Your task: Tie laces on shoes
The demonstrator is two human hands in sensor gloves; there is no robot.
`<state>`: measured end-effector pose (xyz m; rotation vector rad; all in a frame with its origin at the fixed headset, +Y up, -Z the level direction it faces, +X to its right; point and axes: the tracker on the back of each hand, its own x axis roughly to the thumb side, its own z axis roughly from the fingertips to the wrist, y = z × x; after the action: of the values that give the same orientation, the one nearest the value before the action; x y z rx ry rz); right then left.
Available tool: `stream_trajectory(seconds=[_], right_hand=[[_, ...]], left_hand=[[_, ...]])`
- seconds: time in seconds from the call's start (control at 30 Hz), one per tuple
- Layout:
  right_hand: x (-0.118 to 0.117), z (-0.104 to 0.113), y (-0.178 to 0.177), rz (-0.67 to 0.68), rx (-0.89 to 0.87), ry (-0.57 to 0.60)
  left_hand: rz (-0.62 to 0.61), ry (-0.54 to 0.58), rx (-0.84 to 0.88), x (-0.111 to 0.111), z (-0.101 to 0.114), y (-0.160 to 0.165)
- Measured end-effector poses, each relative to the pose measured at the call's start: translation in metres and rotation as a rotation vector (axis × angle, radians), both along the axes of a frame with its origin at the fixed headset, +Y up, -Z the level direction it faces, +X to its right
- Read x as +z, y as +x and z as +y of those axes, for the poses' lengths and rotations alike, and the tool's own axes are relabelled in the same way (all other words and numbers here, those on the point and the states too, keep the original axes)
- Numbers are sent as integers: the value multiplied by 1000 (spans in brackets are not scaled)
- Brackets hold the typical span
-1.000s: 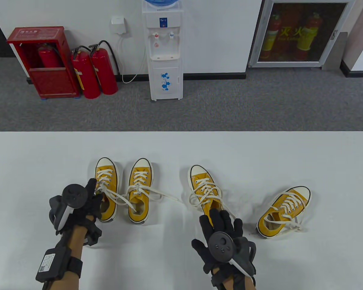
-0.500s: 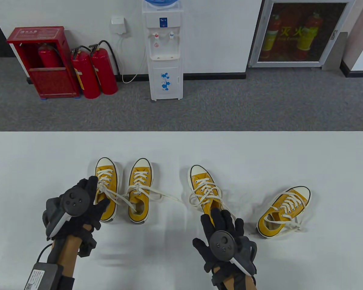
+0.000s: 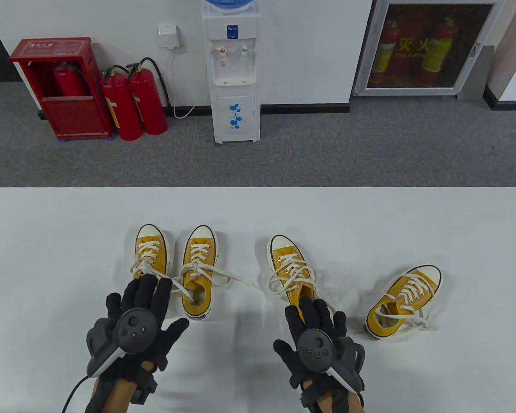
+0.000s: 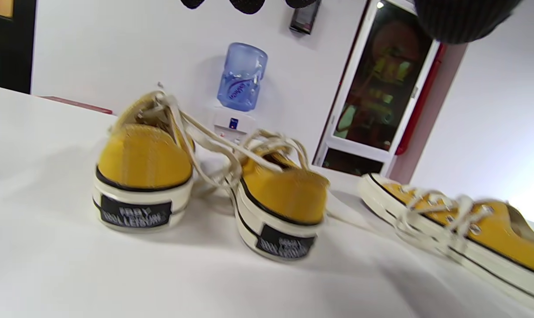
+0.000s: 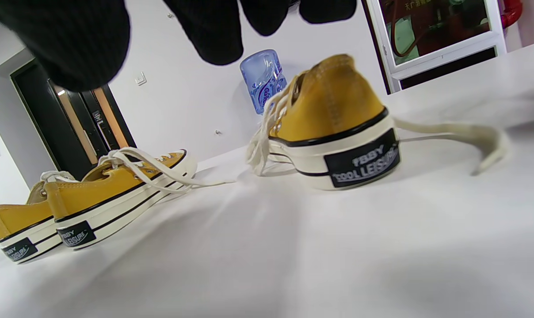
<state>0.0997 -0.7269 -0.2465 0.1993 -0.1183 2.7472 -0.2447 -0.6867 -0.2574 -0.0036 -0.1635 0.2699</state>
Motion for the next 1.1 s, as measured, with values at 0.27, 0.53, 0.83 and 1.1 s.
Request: stream_trajectory(seconds=[0.27, 0.53, 0.83, 1.1], right_hand=[[0, -1, 0, -1, 0, -6], [2, -1, 0, 3, -3, -2], [4, 8, 0, 6, -18, 28], [-13, 30, 13, -133, 0, 30]], left_hand=[[-75, -7, -46, 11, -30, 25], [-125, 10, -67, 18, -44, 36], [-103, 14, -78, 14, -49, 29], [-111, -4, -70, 13, -48, 30]])
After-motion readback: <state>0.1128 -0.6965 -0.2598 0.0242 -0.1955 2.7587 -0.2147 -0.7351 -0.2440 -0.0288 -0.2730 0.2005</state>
